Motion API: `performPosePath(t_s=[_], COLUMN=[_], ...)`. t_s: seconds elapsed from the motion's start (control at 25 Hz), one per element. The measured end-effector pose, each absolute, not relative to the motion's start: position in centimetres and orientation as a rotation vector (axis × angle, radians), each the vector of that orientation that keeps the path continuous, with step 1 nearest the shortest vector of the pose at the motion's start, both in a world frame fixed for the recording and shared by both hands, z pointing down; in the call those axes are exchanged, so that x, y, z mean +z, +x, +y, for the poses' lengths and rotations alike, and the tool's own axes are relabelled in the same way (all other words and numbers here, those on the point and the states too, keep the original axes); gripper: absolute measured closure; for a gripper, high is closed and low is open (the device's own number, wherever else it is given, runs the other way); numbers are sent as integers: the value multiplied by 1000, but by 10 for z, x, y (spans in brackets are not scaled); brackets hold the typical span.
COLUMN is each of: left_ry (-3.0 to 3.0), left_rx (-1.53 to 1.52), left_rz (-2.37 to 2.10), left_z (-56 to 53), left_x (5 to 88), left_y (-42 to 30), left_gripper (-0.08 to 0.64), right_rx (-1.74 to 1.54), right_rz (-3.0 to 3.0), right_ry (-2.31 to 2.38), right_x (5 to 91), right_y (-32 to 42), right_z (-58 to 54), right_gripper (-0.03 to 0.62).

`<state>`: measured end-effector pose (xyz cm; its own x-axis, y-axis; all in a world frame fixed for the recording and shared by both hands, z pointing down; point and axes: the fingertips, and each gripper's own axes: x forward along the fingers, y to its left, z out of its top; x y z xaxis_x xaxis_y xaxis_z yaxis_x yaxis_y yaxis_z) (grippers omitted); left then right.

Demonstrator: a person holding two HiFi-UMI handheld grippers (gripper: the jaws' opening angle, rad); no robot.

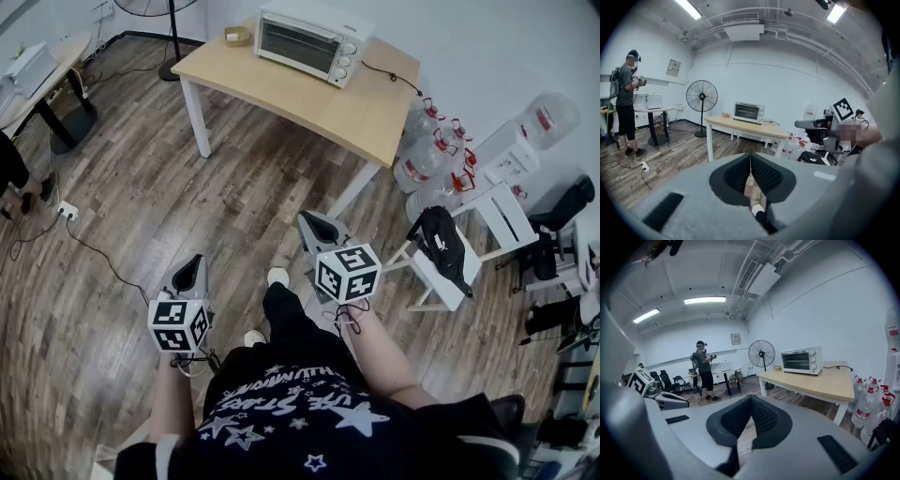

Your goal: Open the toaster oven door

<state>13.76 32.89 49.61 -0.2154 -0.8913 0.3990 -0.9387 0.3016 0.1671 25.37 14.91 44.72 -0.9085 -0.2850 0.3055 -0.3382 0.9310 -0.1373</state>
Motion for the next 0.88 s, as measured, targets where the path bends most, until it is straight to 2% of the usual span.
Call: performPosePath(t_s=[0.56, 0.88], left_ry=[1620, 1629], left_rx=[146, 149], left_rz=[-2171, -2185], left_z=[325, 299], left_x=[495, 489], left_y=[129, 101], left_gripper=[538, 538], right_rx=[282, 335], right_rz=[-2822, -2885], right_ry=[504, 581], right_x=[449, 441], right_y=[255, 226], right_z=[140, 104], right_gripper=[591, 586])
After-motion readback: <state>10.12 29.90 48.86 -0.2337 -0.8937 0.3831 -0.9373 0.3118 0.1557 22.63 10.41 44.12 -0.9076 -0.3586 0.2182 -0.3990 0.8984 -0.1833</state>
